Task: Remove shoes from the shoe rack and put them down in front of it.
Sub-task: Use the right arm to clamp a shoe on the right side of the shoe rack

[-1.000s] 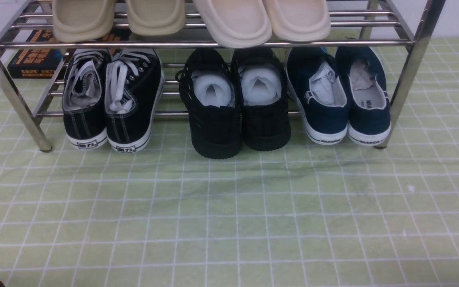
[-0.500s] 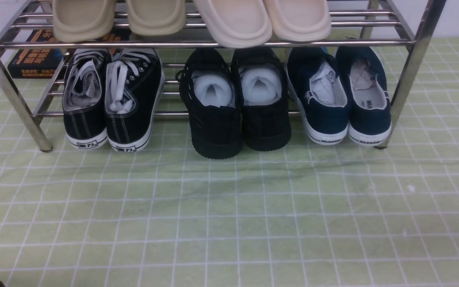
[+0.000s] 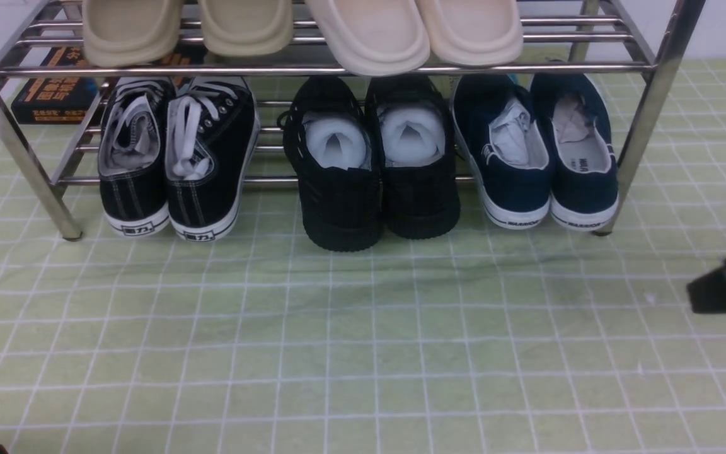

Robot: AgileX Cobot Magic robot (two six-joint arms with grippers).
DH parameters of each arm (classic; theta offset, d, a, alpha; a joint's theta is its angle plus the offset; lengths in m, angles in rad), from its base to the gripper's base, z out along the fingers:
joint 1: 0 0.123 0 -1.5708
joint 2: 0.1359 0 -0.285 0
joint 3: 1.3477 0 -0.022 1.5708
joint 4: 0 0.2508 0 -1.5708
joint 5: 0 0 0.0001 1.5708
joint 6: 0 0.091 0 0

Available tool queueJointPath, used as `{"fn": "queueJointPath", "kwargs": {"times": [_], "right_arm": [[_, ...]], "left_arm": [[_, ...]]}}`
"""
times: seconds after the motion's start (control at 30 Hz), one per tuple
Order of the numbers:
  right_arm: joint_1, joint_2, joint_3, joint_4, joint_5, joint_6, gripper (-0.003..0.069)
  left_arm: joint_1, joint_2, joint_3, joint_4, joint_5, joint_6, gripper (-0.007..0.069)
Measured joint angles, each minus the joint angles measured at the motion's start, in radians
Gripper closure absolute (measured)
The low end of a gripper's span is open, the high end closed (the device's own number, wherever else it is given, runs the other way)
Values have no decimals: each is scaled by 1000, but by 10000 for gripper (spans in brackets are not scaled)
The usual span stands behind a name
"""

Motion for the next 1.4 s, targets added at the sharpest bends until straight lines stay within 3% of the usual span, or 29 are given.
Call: {"fn": "queueJointPath", "kwargs": {"times": [0.17, 0.27, 0.47, 0.6, 0.73, 0.87, 1.07, 1.4], "right_arm": [[104, 265, -218, -64, 156, 5, 643], [227, 428, -429, -227, 181, 105, 643], [332, 507, -666, -412, 188, 303, 636], [337, 524, -705, -441, 150, 345, 620], [337, 546, -710, -445, 67, 400, 541], [338, 587, -710, -445, -18, 423, 398], [338, 656, -710, -499, -88, 424, 239], [338, 739, -710, -538, -206, 438, 229]], "left_arm": [[0, 0, 0, 0, 0, 0, 385], [0, 0, 0, 0, 0, 0, 385], [0, 0, 0, 0, 0, 0, 385], [0, 0, 0, 0, 0, 0, 385], [0, -1, 0, 0, 0, 0, 385], [0, -1, 0, 0, 0, 0, 385], [0, -1, 0, 0, 0, 0, 385], [0, -1, 0, 0, 0, 0, 385]]}}
